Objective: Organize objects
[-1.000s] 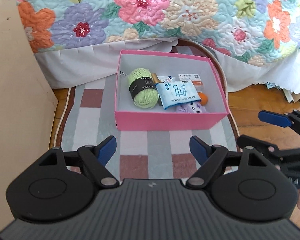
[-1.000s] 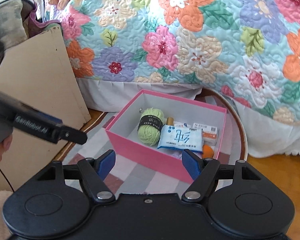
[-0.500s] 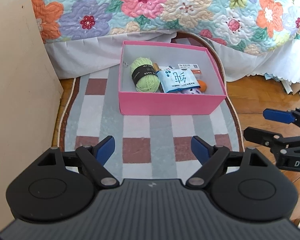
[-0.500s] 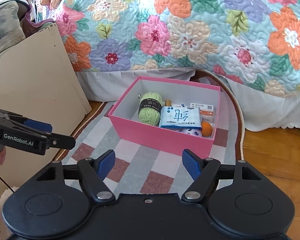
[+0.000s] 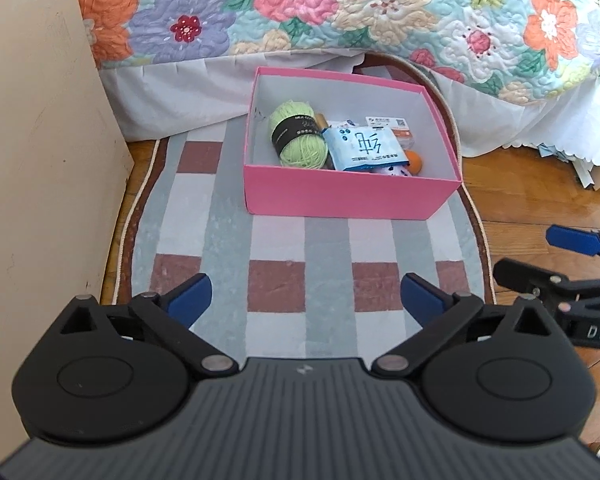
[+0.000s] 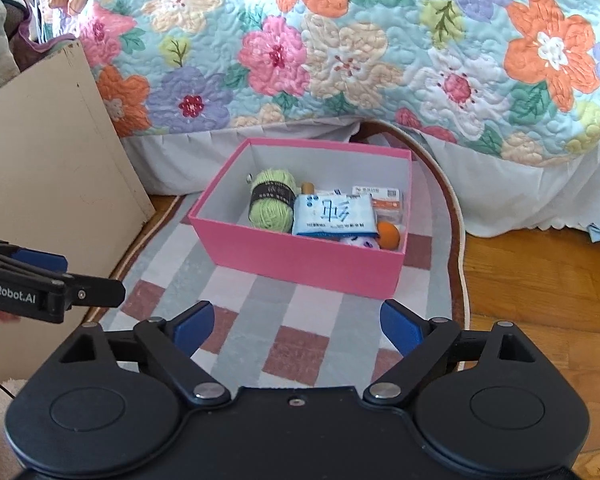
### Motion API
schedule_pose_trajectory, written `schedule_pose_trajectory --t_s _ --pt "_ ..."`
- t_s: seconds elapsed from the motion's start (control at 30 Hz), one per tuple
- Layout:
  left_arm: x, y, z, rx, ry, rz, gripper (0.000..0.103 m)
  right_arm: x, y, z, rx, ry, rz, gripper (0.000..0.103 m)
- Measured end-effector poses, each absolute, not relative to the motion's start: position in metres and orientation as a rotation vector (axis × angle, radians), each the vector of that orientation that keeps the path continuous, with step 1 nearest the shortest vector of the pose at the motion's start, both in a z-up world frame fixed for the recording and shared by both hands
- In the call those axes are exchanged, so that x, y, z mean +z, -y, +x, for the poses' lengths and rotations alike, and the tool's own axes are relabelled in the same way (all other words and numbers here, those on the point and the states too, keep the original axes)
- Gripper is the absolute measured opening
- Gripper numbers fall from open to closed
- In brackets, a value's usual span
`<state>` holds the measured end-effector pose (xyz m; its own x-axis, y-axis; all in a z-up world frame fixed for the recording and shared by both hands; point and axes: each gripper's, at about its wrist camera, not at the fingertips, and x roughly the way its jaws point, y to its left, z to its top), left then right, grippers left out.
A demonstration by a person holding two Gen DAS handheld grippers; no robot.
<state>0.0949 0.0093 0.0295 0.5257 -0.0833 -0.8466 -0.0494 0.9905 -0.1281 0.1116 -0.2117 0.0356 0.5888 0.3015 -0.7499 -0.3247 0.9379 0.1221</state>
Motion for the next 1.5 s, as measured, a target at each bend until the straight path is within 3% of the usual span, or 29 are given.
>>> schedule_pose_trajectory --t_s 0.77,1.5 --pt "0.022 -0.011 0.102 0.064 -1.110 -0.106 0.103 0.031 0.216 0.116 0.258 -1.017 0.046 0.093" --pt "0.014 -0.010 0.104 0.125 -1.149 -0.006 0.103 0.032 0.224 0.121 0.167 -1.022 0.019 0.093"
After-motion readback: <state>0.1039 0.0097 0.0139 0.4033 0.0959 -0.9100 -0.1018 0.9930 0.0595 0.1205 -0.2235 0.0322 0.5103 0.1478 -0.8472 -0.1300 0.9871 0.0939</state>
